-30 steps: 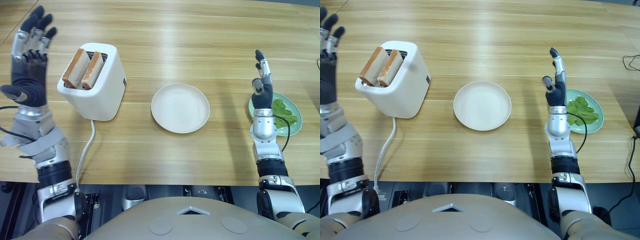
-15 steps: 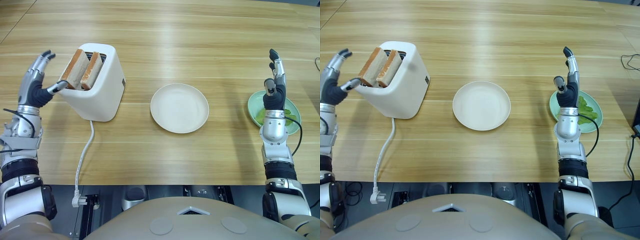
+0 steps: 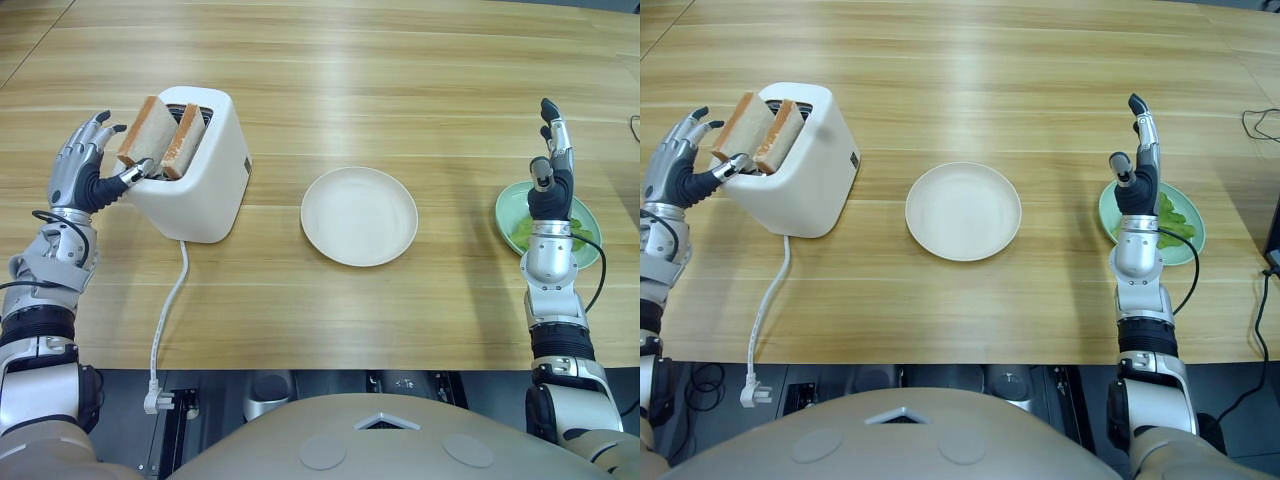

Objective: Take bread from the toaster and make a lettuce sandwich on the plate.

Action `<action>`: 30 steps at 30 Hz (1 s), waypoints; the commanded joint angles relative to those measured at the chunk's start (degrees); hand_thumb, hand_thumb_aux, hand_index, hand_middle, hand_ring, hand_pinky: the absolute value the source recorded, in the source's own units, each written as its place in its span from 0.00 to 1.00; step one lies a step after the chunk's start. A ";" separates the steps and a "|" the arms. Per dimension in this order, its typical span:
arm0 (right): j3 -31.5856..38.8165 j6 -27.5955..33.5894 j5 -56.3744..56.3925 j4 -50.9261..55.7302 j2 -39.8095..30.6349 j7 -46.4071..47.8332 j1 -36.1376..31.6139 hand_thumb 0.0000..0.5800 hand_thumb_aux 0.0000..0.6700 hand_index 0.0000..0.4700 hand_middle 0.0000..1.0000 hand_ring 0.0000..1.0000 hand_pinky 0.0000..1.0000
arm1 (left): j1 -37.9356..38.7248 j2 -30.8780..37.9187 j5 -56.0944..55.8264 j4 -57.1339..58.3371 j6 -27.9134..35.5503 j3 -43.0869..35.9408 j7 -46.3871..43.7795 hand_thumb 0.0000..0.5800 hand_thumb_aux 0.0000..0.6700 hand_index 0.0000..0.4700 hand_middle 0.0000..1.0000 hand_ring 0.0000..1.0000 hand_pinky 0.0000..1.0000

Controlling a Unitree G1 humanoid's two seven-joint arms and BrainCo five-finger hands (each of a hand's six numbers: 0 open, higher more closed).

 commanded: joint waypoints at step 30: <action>2.53 15.60 -17.28 14.55 -11.47 -17.11 -0.21 0.00 0.00 0.00 0.00 0.00 0.00 | -0.18 -7.65 -42.11 -14.83 -5.46 10.30 -19.79 1.00 1.00 0.98 0.40 0.40 0.40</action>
